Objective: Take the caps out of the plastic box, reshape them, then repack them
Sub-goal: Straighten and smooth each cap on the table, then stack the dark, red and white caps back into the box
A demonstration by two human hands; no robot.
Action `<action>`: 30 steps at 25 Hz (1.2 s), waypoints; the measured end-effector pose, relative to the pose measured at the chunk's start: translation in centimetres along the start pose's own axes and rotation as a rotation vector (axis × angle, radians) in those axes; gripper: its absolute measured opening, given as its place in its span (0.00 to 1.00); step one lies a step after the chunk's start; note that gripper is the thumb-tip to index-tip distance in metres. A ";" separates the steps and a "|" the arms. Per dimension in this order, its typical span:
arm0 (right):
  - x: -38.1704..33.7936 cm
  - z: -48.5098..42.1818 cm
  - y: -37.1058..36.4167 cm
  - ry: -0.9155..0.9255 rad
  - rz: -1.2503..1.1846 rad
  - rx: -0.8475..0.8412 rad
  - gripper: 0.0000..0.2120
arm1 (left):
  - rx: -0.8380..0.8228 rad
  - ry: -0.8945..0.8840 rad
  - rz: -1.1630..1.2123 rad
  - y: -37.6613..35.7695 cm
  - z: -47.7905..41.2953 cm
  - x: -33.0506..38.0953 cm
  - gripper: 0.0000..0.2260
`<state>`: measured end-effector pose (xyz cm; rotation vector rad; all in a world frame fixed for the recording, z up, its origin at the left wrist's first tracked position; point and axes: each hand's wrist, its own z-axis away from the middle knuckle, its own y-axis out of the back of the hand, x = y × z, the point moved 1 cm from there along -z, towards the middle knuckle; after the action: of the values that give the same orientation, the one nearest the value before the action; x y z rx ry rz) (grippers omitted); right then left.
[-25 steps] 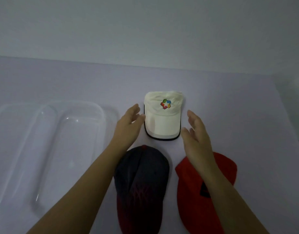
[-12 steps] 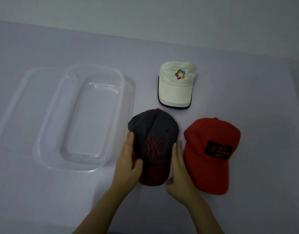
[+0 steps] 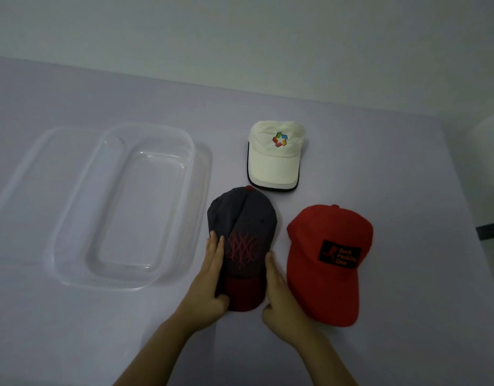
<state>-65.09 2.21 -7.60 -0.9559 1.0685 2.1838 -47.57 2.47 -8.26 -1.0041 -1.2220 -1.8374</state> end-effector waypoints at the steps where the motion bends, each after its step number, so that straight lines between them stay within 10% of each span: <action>1: -0.7 -0.2 0.5 -0.029 -0.131 0.070 0.39 | 0.012 0.008 0.038 0.2 0.0 0.0 0.42; 4: -2.2 -1.6 1.8 -0.113 -0.483 0.342 0.24 | 0.081 0.060 0.078 0.4 0.3 0.2 0.35; 9: -2.8 -4.6 2.8 -0.212 -0.764 0.293 0.34 | 0.110 0.115 0.078 -0.4 0.4 0.5 0.44; 15: -2.2 -5.3 2.6 -0.158 -0.843 0.253 0.18 | 0.121 0.127 0.288 0.3 0.7 -0.5 0.43; 22: -2.0 -4.6 1.8 -0.136 -0.843 0.313 0.39 | 0.084 0.128 0.423 0.9 0.9 -0.6 0.42; 25: -1.7 -4.7 1.8 -0.246 -1.011 0.219 0.47 | 0.072 0.147 0.498 1.1 0.9 -0.4 0.42; 30: -2.5 -4.3 2.2 -0.280 -1.153 -0.094 0.24 | 0.083 0.160 0.633 1.3 0.9 -0.7 0.43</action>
<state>-63.53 -2.94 -6.55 -0.9206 0.1456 1.3195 -45.87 3.05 -8.14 -1.0258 -0.7574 -1.3268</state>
